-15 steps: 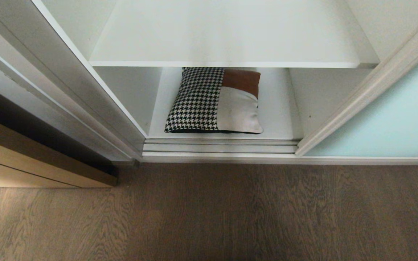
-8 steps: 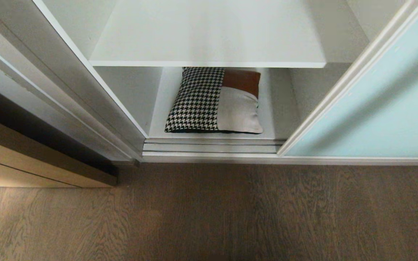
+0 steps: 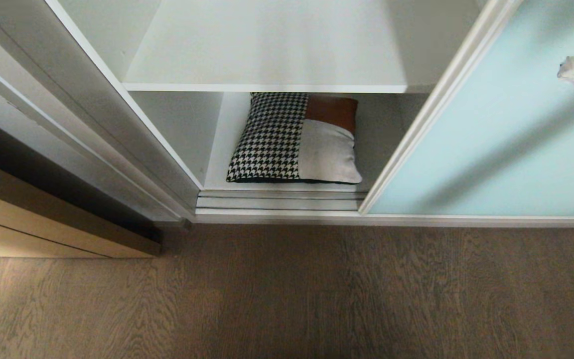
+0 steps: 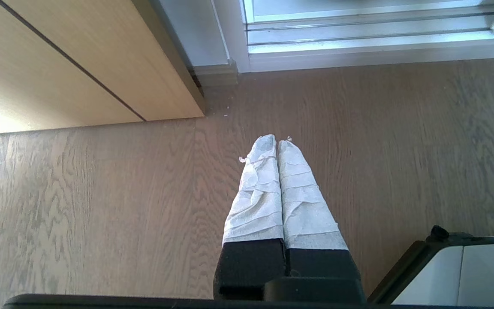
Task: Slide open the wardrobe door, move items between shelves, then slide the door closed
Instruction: Close the door
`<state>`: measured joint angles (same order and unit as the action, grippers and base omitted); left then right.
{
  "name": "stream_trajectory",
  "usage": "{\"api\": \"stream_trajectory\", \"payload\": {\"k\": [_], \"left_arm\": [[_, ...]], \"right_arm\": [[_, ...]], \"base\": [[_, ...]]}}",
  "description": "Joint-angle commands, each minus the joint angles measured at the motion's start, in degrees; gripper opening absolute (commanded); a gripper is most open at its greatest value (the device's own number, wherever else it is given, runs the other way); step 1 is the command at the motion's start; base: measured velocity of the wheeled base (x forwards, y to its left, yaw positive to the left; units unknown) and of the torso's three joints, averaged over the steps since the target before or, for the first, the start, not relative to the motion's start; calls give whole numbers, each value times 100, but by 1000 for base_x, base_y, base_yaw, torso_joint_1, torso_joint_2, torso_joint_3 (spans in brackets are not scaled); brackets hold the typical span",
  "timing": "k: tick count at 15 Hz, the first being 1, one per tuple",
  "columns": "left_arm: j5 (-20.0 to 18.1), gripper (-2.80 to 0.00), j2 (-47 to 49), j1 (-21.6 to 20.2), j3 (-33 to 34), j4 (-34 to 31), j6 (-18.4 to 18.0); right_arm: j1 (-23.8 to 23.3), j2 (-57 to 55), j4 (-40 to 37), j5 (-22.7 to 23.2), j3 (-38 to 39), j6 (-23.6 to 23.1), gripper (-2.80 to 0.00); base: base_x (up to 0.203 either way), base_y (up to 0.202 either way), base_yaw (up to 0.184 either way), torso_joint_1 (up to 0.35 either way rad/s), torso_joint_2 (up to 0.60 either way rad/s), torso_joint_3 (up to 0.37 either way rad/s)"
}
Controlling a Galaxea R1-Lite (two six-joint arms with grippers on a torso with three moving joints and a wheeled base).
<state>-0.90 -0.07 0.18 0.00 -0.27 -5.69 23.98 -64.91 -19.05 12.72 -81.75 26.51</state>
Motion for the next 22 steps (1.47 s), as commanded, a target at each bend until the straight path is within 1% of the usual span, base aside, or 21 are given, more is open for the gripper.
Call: {"api": "stream_trajectory", "payload": {"k": [1,2,3,5,7,10,11,12,14,16,18,19,22], "left_arm": [[2,-280,7,-1,9,0,-2],[2,-280,7,-1,9,0,-2],[2,-280,7,-1,9,0,-2],[2,-280,7,-1,9,0,-2],[2,-280,7,-1,9,0,-2],[2,-280,7,-1,9,0,-2],[2,-280,7,-1,9,0,-2],[2,-280,7,-1,9,0,-2],[2,-280,7,-1,9,0,-2],[2,-280,7,-1,9,0,-2],[2,-280,7,-1,9,0,-2],[2,-280,7,-1,9,0,-2],[2,-280,7,-1,9,0,-2]], "right_arm": [[236,366,-643,-25,75,418,-280],[279,359,-935,-31,-57,639,-280],[327,280,-1064,-33,-171,943,-280],[467,-52,-1129,-37,-407,1324,-280],[482,-507,-1217,-60,-755,1564,-280],[427,-1040,-1186,-88,-1319,1737,-280],[388,-1203,-1088,-217,-1485,1820,-280],[381,-1311,-922,-440,-1562,1876,-280],[435,-1473,-509,-698,-1642,1907,-280],[603,-1560,-450,-1215,-1739,1898,-280],[925,-1641,-342,-1830,-1921,1864,-280],[1048,-1703,-318,-2003,-2041,1856,-280],[1145,-2043,-290,-2502,-2376,1849,-280]], "base": [[0,0,0,0,0,0],[0,0,0,0,0,0],[0,0,0,0,0,0],[0,0,0,0,0,0],[0,0,0,0,0,0],[0,0,0,0,0,0],[0,0,0,0,0,0],[0,0,0,0,0,0],[0,0,0,0,0,0],[0,0,0,0,0,0],[0,0,0,0,0,0],[0,0,0,0,0,0],[0,0,0,0,0,0]]}}
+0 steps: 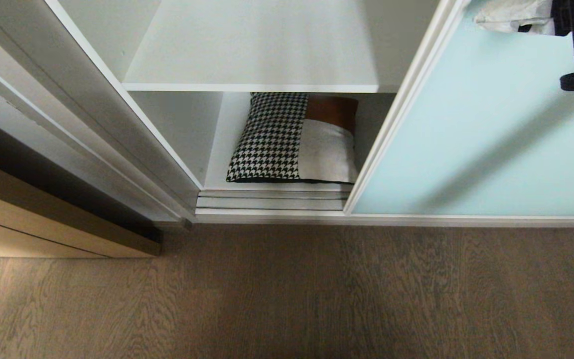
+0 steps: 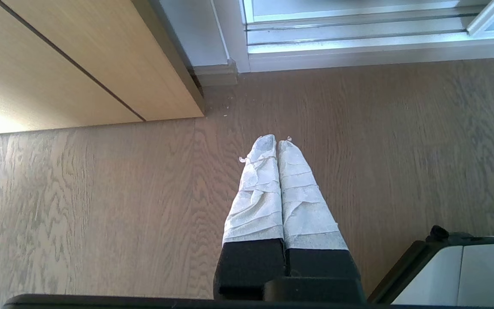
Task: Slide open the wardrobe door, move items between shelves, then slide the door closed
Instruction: Close the door
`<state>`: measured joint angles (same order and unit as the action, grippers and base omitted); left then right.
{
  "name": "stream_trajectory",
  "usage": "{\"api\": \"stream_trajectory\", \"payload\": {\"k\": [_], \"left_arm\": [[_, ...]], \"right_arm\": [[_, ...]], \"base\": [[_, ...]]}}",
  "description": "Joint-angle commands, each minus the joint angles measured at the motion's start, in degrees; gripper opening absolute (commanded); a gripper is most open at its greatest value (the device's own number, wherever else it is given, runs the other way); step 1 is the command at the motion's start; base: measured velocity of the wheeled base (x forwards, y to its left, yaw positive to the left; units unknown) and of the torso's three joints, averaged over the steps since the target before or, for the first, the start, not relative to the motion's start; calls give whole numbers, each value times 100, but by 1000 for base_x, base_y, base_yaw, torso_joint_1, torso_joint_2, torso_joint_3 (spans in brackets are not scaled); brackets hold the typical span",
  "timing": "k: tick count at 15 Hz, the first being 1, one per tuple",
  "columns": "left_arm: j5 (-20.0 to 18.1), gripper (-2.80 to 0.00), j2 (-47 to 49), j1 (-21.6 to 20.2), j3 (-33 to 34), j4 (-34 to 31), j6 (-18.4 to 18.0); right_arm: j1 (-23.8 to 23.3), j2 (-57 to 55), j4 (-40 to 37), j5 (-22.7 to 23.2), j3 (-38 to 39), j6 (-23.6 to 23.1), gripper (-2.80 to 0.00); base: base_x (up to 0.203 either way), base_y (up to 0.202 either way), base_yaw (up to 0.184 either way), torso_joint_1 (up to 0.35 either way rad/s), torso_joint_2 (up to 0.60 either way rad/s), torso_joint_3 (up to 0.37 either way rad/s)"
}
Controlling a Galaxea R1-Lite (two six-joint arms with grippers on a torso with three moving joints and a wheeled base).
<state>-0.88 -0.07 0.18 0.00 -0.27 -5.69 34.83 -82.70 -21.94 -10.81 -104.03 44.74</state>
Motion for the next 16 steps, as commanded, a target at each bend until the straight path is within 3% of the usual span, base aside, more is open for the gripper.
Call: {"api": "stream_trajectory", "payload": {"k": [1,5,8,10,13,16], "left_arm": [[0,-280,7,-1,9,0,-2],[0,-280,7,-1,9,0,-2],[0,-280,7,-1,9,0,-2],[0,-280,7,-1,9,0,-2],[0,-280,7,-1,9,0,-2],[0,-280,7,-1,9,0,-2]], "right_arm": [[93,-384,35,-314,-222,26,-280],[100,-533,63,-669,-346,17,-280],[-81,-292,59,-671,-260,-46,-280],[-98,-14,64,-592,1,-74,-280],[-100,376,67,-46,414,-76,-280],[-213,332,74,-51,369,-108,-280]], "base": [[0,0,0,0,0,0],[0,0,0,0,0,0],[0,0,0,0,0,0],[0,0,0,0,0,0],[0,0,0,0,0,0],[0,0,0,0,0,0]]}}
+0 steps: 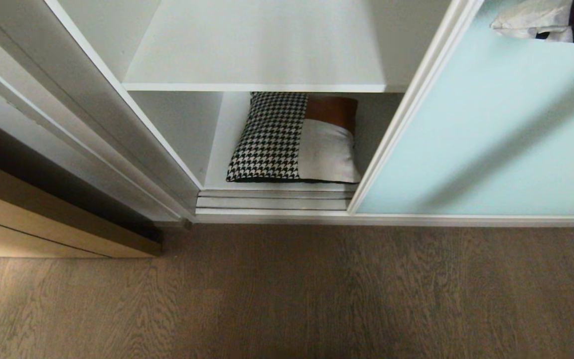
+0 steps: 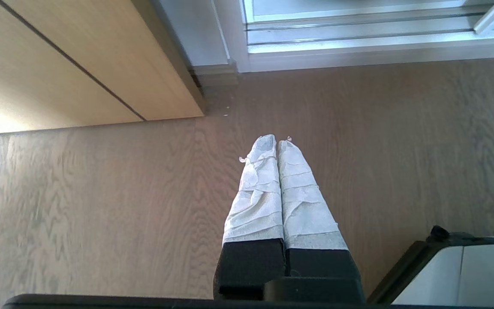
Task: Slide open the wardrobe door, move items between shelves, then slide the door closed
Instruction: Close the door
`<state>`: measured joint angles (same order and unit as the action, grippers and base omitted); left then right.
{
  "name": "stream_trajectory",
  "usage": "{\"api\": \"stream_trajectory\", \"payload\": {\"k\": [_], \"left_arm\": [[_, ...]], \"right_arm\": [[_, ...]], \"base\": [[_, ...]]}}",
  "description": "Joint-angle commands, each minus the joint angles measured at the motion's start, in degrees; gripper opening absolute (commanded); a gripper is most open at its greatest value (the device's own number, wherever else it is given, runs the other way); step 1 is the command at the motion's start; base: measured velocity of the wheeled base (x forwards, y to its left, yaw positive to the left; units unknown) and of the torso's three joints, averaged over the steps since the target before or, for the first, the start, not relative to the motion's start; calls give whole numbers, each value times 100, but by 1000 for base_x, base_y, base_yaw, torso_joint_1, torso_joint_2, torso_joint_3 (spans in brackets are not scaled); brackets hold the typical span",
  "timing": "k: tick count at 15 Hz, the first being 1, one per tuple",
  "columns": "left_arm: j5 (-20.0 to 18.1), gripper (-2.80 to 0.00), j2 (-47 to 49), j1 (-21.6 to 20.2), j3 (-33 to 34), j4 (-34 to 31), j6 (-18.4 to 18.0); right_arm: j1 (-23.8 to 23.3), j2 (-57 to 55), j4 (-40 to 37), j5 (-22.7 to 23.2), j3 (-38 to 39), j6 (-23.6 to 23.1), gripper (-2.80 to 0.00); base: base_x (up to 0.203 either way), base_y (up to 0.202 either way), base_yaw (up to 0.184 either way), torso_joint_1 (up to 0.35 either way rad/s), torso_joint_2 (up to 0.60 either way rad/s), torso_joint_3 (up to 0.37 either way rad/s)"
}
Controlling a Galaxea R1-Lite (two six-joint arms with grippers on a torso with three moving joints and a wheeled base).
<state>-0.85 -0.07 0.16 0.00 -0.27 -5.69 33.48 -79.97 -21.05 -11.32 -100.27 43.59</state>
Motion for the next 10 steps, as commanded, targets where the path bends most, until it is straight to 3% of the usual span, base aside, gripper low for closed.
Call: {"api": "stream_trajectory", "payload": {"k": [1,10], "left_arm": [[-3,-280,7,2,9,0,-2],[-3,-280,7,2,9,0,-2]], "right_arm": [[-168,-20,36,11,-28,-6,-280],[-544,-590,628,-28,-31,-61,-280]], "base": [[0,0,0,0,0,0],[0,0,0,0,0,0]]}}
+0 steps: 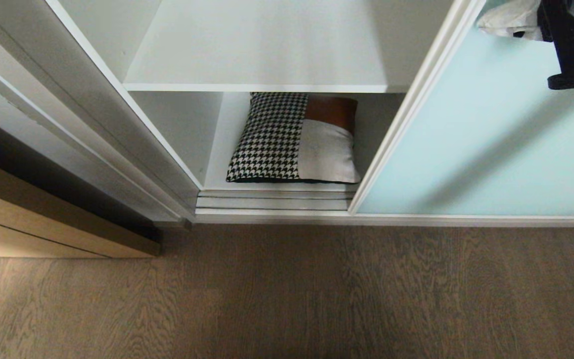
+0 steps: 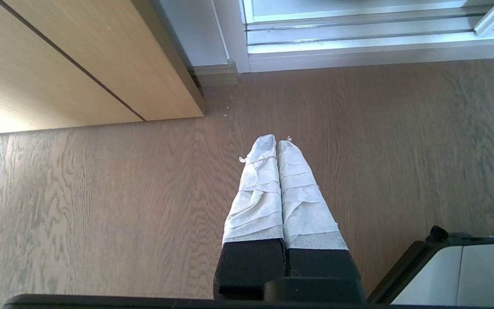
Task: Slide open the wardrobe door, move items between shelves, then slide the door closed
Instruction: Close the door
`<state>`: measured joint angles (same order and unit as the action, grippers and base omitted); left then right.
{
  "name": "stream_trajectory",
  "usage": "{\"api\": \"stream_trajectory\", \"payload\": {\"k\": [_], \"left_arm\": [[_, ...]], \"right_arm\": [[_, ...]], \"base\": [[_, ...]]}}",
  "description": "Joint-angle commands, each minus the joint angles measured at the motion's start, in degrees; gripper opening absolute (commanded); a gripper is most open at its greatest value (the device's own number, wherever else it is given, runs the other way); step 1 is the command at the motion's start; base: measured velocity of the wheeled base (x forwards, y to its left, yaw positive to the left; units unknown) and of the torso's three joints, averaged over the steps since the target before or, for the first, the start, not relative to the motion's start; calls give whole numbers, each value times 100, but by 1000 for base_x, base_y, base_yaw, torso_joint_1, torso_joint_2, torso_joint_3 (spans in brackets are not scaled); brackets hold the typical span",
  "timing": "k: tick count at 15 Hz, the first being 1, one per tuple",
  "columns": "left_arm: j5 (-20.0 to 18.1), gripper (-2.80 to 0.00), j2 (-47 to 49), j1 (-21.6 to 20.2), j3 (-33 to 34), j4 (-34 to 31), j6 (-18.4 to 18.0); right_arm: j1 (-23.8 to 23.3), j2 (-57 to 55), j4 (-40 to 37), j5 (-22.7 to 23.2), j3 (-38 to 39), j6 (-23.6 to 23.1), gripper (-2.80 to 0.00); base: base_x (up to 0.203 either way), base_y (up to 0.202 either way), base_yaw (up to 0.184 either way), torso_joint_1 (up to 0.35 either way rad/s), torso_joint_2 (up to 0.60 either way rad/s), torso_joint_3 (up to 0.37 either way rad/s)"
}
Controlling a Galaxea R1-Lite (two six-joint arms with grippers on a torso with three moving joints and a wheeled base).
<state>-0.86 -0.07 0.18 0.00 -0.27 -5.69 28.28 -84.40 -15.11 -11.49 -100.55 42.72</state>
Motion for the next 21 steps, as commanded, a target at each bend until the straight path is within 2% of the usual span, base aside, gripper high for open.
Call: {"api": "stream_trajectory", "payload": {"k": [1,5,11,16,19,21], "left_arm": [[-2,-280,7,-1,9,0,-2],[-2,-280,7,-1,9,0,-2],[-2,-280,7,-1,9,0,-2],[-2,-280,7,-1,9,0,-2],[-2,-280,7,-1,9,0,-2],[-2,-280,7,-1,9,0,-2]], "right_arm": [[-25,-187,52,-11,-9,18,-280],[42,-309,53,24,-162,50,-280],[512,-670,18,30,-695,-7,-280],[1478,-1016,-28,1,-989,-219,-280],[2070,-1027,-49,-7,-780,-298,-280],[2297,-838,-53,29,-517,-354,-280]], "base": [[0,0,0,0,0,0],[0,0,0,0,0,0],[0,0,0,0,0,0],[0,0,0,0,0,0],[0,0,0,0,0,0],[0,0,0,0,0,0]]}}
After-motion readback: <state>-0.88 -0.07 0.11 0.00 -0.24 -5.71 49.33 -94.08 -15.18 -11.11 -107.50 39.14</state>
